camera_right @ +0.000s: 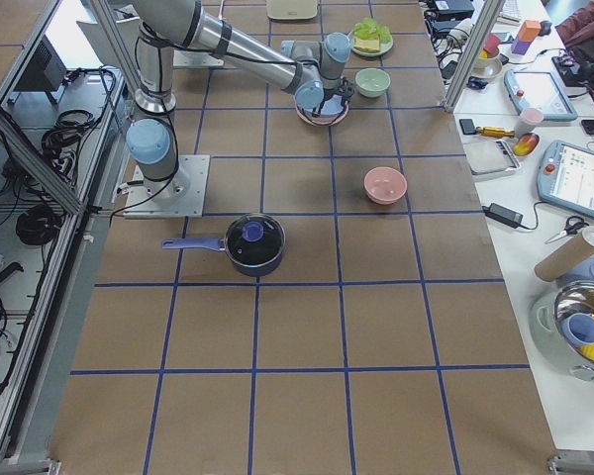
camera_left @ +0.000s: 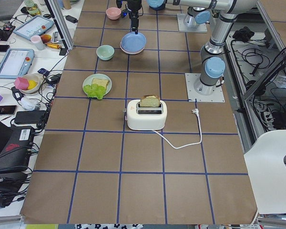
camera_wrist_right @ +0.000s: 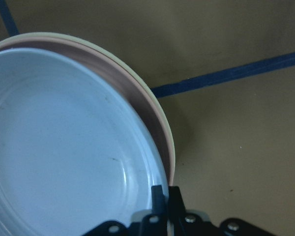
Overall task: Stack three plates with pink and blue
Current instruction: 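Open the right gripper and lift it off the stack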
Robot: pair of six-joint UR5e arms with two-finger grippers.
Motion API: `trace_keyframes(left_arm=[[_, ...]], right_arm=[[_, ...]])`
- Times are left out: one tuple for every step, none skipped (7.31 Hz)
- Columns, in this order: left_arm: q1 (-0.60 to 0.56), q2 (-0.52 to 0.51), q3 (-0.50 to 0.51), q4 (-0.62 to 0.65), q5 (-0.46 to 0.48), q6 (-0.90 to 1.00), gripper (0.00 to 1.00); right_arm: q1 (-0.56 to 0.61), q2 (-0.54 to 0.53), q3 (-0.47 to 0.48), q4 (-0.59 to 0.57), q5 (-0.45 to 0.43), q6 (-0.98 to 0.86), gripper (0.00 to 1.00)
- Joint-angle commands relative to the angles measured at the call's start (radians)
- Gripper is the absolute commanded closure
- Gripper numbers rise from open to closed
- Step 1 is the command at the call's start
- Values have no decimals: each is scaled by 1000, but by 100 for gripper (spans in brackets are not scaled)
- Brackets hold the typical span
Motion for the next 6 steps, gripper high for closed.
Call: trace_keyframes(left_arm=[[0,0,0,-1,0,0,0],[0,0,0,-1,0,0,0],[0,0,0,0,0,0,0],[0,0,0,-1,0,0,0],[0,0,0,-1,0,0,0],[0,0,-2,-1,0,0,0]], right_arm=[[-3,-1,-7,0,-2,-1,11],[-15,-10,-16,0,-5,-14,0],[-18,-13,-39,8,-14,-15,0],[-20,-16,-67,31,-21,-17,0],[-26,-30,-106,66,-31,-20,0],[-41,-48,-146,74,-73,-70,0]])
